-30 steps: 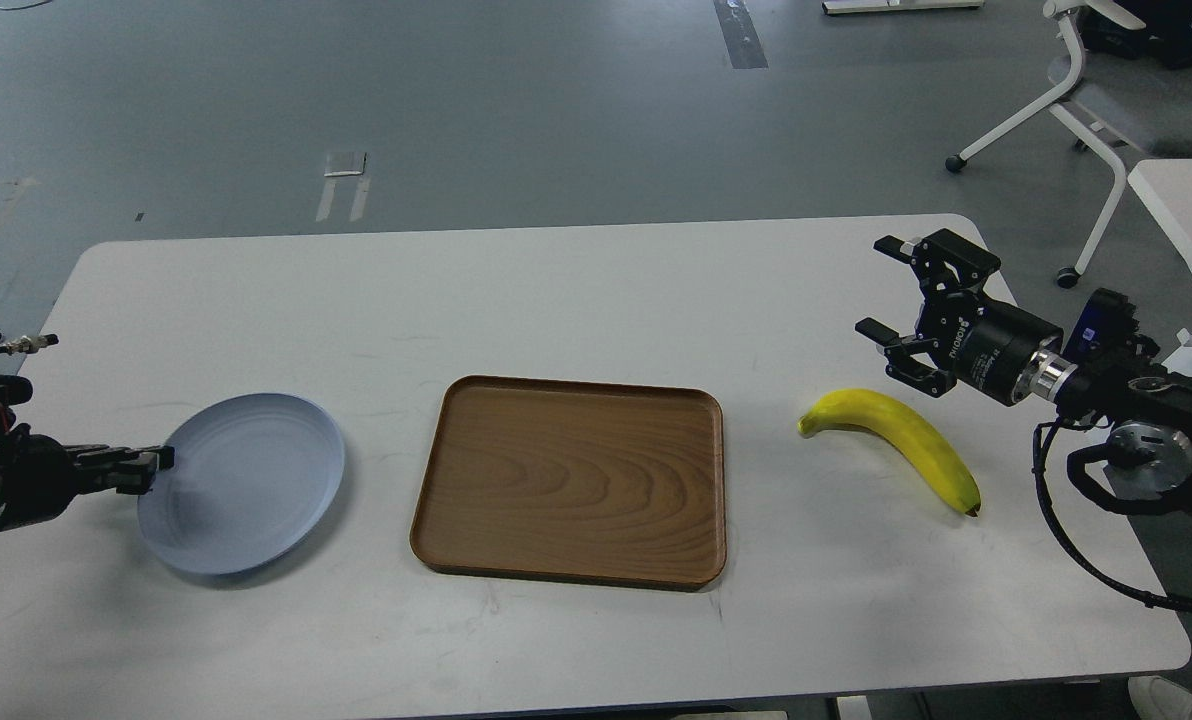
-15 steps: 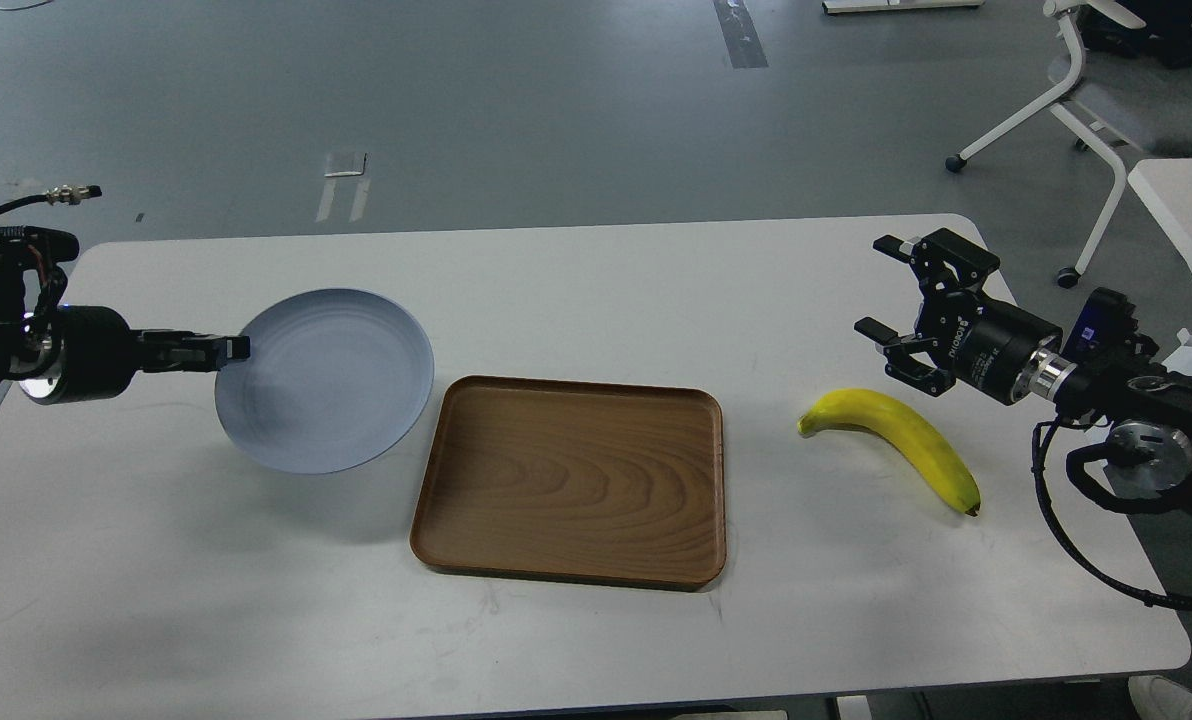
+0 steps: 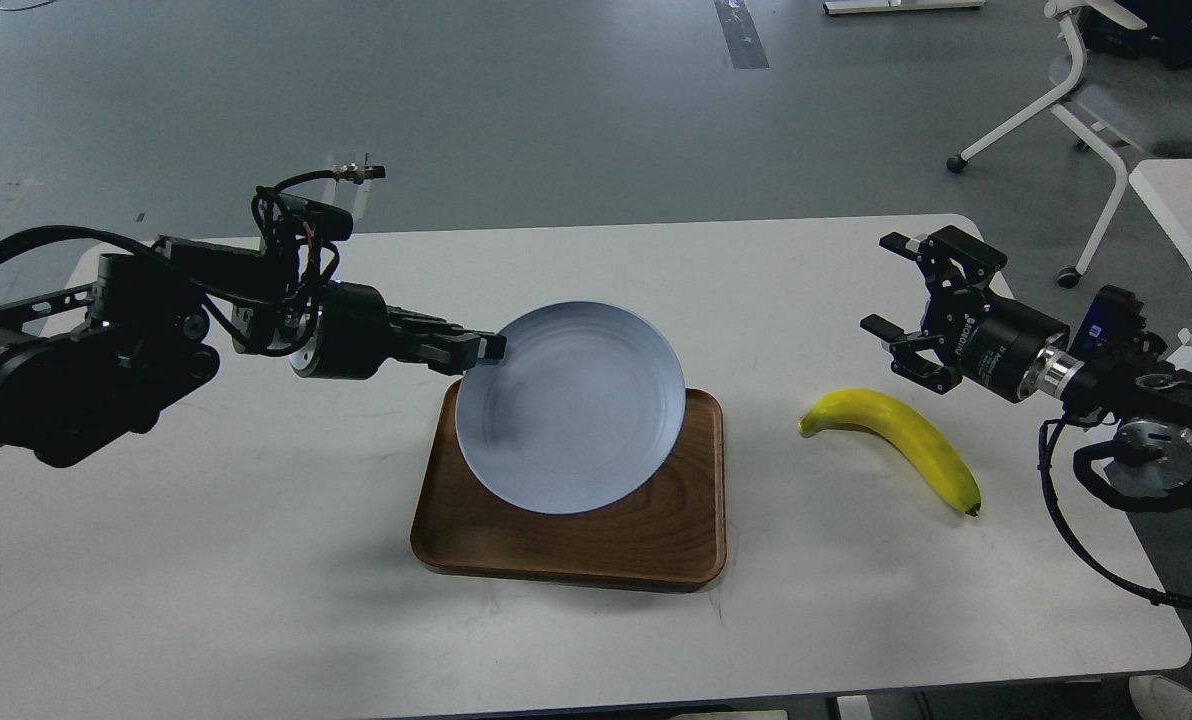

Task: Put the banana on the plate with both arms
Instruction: 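Carry the plate with the left gripper and lower it onto the tray, then open the left gripper and withdraw it from the plate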

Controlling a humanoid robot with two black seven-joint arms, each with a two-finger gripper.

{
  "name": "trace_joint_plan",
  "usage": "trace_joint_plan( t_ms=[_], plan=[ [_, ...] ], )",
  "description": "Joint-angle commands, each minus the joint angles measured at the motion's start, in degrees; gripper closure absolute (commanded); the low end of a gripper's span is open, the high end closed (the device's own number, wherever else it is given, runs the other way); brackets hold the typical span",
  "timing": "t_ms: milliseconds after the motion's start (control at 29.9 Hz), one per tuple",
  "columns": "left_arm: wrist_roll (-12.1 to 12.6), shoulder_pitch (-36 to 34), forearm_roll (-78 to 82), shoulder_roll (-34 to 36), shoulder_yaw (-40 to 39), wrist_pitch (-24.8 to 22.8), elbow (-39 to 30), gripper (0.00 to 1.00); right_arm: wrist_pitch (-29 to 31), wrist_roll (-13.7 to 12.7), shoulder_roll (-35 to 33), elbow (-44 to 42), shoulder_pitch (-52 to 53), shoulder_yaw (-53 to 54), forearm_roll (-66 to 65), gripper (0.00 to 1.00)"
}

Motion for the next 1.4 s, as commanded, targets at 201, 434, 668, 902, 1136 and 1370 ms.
trace_joint_plan(
  t_ms=[201, 434, 668, 902, 1136, 1370],
  plan=[
    [0.02, -1.14, 0.07, -9.69, 6.76, 0.85, 11.82, 1.0, 0.0, 0.0, -1.99, -0.61, -0.21, 0.59, 0.17, 0.0],
    [0.02, -0.7, -0.01, -15.15, 8.17, 2.43, 17.89, 1.0, 0.0, 0.0, -2.0, -0.61, -0.47, 0.59, 0.17, 0.0],
    [0.02, -0.44, -0.1, -17.61, 9.14, 3.4, 20.09, 1.0, 0.0, 0.0, -2.17, -0.61, -0.65, 0.59, 0.17, 0.0],
    [0.02, -0.26, -0.37, -18.84, 11.51, 5.59, 22.1, 1.0, 0.0, 0.0, -2.35, -0.61, -0.82, 0.59, 0.17, 0.0],
    [0.02, -0.26, -0.63, -19.9, 12.04, 6.83, 23.7, 0.91, 0.0, 0.0, -2.26, -0.61, -0.82, 0.68, 0.17, 0.0],
    [0.02, -0.61, -1.16, -19.81, 11.95, 6.83, 23.96, 0.01, 0.0, 0.0, -2.26, -0.61, -0.82, 0.68, 0.17, 0.0]
  ],
)
